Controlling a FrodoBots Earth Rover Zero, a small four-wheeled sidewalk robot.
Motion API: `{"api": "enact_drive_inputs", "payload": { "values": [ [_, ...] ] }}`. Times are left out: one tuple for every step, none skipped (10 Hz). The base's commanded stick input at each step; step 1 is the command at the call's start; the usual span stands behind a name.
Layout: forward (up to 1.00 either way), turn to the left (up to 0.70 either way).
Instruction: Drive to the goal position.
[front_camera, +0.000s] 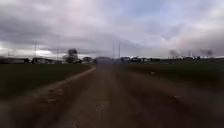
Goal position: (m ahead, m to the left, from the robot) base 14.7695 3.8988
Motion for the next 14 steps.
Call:
{"api": "enact_drive_inputs", "payload": {
  "values": [
    [0.85,-0.24],
    [0.85,0.0],
    [0.85,0.0],
    [0.85,-0.17],
    [0.85,-0.25],
    [0.85,-0.21],
    [0.85,-0.09],
    [0.85,-0.03],
    [0.85,-0.15],
    [0.85,-0.23],
    [0.85,-0.11],
    [0.85,0.0],
    [0.85,0.0],
    [0.85,0.0]
  ]
}}
